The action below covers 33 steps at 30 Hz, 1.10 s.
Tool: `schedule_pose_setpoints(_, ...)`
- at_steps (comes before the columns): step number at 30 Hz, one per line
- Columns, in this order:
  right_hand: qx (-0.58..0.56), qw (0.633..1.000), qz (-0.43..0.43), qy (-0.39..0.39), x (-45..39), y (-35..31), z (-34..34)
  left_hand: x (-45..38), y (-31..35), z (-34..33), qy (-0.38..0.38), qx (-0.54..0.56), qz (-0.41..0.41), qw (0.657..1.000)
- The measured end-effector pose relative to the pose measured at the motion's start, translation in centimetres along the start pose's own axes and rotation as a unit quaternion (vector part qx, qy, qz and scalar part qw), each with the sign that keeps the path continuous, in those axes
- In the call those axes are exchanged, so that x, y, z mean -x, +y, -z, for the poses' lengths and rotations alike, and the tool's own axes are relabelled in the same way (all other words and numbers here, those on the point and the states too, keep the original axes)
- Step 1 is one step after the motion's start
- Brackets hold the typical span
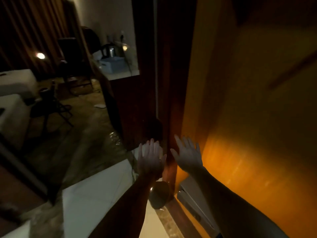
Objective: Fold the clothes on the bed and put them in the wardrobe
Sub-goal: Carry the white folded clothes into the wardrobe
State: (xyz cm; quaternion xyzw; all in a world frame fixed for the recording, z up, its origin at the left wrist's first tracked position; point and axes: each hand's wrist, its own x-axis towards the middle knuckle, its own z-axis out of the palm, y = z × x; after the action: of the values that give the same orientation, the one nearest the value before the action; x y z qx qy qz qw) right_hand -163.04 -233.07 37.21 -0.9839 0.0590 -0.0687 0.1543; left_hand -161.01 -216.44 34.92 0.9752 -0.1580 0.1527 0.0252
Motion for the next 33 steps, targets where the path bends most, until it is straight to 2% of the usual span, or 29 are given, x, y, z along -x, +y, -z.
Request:
schedule_pose_setpoints(7,0.028,0.994,0.106,-0.026,-4.4,-10.8,-4.0,1.0,-11.3,1.0,-0.083,-0.029,0.094,0.992)
schedule_pose_setpoints(10,0.029,0.989,0.141,-0.033,-6.4,-16.0,-6.2,0.8,-16.7,1.4,-0.065,-0.009,0.141,0.988)
schedule_pose_setpoints(14,0.018,0.982,0.183,-0.053,-9.2,-23.5,-8.8,1.0,-23.8,1.6,-0.062,-0.013,0.165,0.984)
schedule_pose_setpoints(24,0.005,0.971,0.232,-0.059,-18.2,-39.0,-15.4,-2.1,-42.1,-0.6,-0.09,-0.054,0.235,0.966)
schedule_pose_setpoints(33,0.011,0.969,0.236,-0.07,-26.7,-45.7,-19.8,-7.2,-51.5,-3.4,-0.105,-0.074,0.251,0.959)
